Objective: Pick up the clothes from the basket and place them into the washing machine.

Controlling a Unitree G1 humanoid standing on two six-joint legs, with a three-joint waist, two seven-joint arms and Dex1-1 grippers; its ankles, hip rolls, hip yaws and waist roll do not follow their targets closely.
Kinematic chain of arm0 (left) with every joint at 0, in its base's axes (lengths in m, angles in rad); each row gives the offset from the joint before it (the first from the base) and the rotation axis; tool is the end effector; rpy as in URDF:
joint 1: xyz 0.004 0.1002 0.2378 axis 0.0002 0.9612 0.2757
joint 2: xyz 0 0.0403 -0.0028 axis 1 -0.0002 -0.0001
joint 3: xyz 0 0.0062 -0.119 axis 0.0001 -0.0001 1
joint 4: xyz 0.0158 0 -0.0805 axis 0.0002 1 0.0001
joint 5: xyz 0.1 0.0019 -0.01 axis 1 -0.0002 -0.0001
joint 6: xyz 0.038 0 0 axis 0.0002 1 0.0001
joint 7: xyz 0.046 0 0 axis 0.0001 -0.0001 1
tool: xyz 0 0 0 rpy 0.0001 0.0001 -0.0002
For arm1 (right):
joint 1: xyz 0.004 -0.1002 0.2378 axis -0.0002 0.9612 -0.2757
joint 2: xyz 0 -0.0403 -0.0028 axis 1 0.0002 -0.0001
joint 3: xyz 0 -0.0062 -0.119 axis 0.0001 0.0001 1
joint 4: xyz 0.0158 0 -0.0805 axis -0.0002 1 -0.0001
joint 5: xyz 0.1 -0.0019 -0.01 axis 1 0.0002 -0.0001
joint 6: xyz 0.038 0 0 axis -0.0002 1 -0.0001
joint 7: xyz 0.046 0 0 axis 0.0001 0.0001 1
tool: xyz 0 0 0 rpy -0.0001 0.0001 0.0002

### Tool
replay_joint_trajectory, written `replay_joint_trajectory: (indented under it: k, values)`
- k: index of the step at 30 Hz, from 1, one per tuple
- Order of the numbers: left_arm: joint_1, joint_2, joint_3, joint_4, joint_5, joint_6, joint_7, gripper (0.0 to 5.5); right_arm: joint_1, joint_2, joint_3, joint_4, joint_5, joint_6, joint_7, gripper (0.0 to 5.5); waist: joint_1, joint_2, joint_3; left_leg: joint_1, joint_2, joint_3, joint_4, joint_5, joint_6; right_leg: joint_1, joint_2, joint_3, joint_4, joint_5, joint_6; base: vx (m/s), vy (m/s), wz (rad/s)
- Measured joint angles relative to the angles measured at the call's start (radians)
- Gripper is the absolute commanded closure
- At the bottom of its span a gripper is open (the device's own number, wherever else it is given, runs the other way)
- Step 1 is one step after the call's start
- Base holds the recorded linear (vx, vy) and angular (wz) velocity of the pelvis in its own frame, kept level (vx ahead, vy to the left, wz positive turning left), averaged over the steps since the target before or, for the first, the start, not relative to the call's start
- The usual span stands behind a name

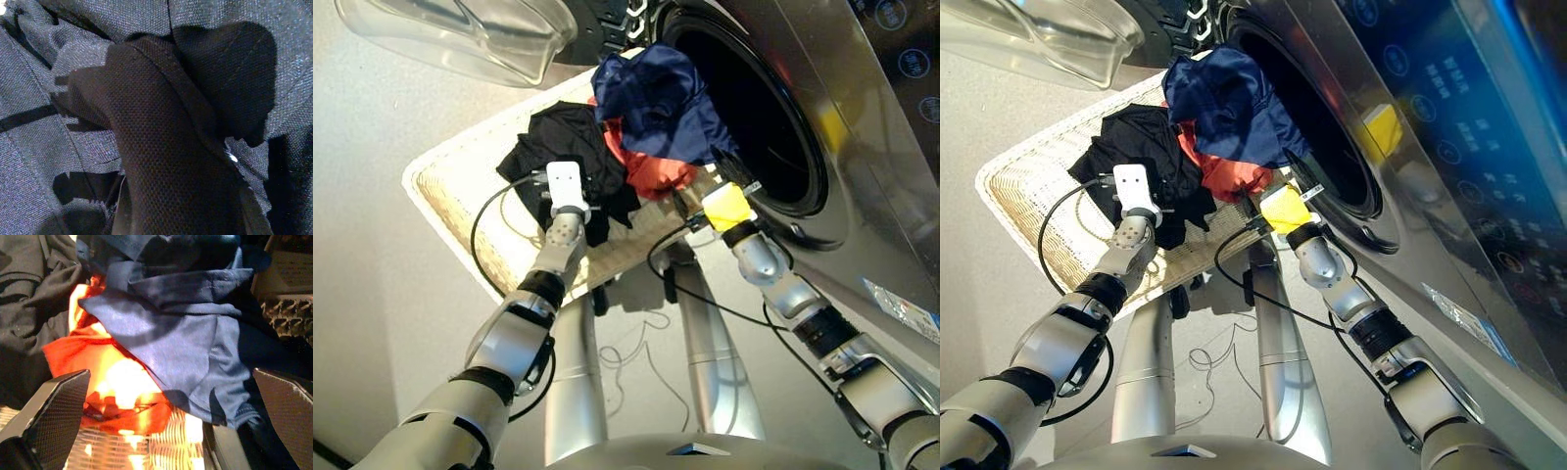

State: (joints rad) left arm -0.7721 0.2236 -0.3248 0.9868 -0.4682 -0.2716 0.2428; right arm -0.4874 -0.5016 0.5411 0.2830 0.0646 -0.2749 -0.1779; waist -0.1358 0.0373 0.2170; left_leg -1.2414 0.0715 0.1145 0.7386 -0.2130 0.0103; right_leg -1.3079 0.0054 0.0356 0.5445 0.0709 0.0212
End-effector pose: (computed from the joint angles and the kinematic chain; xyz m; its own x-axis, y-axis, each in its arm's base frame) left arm 0.3385 0.1446 0.0623 0.9965 0.0827 -0.0083 -0.0826 0.9965 0.0079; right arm 0.2794 -0.1505 0.0796 0.8749 0.4125 0.2537 -0.2285 0.8135 -0.5348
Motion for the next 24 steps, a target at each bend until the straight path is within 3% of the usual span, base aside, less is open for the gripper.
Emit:
replay_joint_trajectory:
  k: [6,12,18,24]
  values:
    - [0.133,-0.006,0.015,-0.144,-0.066,-0.013,-0.031,5.50,0.002,0.002,0.027,0.082,-0.061,0.002,-0.007,0.00,0.009,-0.001,0.000,0.145,-0.025,-0.004,-0.097,0.026,-0.005,0.124,-0.025,-0.006,-0.038,-0.008,-0.005,0.000,0.000,0.000]
    - [0.247,-0.016,0.012,-0.318,-0.161,-0.043,-0.095,5.50,-0.008,0.007,0.085,0.215,-0.180,0.008,-0.005,0.00,0.054,0.000,0.000,0.348,-0.063,-0.015,-0.290,0.095,-0.012,0.292,-0.058,-0.020,-0.133,-0.005,-0.009,0.008,-0.006,0.061]
    - [0.306,-0.018,-0.016,-0.449,-0.243,-0.046,-0.150,5.50,-0.019,0.013,0.155,0.243,-0.276,0.020,0.010,0.00,0.097,0.001,0.000,0.485,-0.075,-0.050,-0.413,0.143,-0.022,0.416,-0.072,-0.061,-0.200,0.003,-0.024,0.005,-0.005,0.067]
    - [0.347,-0.012,-0.052,-0.581,-0.329,-0.045,-0.202,5.50,-0.076,0.016,0.199,0.245,-0.347,0.029,0.021,0.00,0.122,0.004,0.000,0.540,-0.087,-0.060,-0.439,0.156,-0.020,0.465,-0.084,-0.076,-0.200,-0.006,-0.025,0.000,0.000,0.000]
